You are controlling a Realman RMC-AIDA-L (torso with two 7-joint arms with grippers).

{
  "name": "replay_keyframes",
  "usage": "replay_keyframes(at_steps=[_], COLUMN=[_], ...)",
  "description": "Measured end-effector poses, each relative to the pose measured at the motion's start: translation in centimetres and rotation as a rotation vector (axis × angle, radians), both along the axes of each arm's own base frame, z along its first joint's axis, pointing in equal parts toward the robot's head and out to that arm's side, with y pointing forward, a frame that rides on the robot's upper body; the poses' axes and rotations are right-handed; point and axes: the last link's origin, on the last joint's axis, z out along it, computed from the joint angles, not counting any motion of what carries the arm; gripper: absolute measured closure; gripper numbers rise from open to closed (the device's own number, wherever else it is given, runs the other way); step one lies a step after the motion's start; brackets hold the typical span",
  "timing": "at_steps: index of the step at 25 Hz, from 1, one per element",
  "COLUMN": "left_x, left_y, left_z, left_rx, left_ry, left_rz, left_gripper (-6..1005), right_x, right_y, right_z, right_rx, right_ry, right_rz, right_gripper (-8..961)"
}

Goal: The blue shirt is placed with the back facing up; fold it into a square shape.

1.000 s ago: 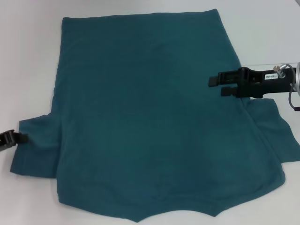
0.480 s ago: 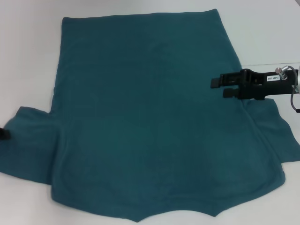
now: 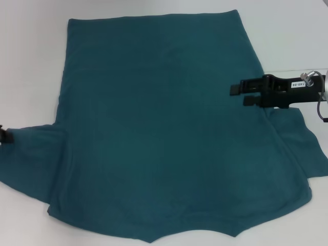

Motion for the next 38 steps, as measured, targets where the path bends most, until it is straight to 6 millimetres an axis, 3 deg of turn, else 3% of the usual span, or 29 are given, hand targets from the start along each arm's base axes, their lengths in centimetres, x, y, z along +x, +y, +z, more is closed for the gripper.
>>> replay_keyframes(at_steps=[7, 20, 28, 38], left_x=[3.4, 4.6, 7.1, 10.4], left_y=[0.7, 1.2, 1.0, 2.3], left_z=[1.0, 1.3, -1.2, -5.8], left_rx=[-0.047, -0.061, -0.158, -0.215], left_ry=[0.003, -0.021, -0.099, -0.157], left_rz=[-0.005, 0.016, 0.001, -0.03], left_gripper=[999, 1000, 999, 999], right_x=[-0.2, -0.1, 0.0, 0.1], right_y=[0.1, -0.1, -0.1, -0.2], right_z=[0.0, -0.1, -0.2, -0.3], right_rx=[-0.002, -0.007, -0.01, -0.011], right_ry=[0.001, 0.003, 0.0, -0.003], right_rz=[0.004, 0.002, 0.002, -0.001], right_gripper=[283, 283, 283, 283])
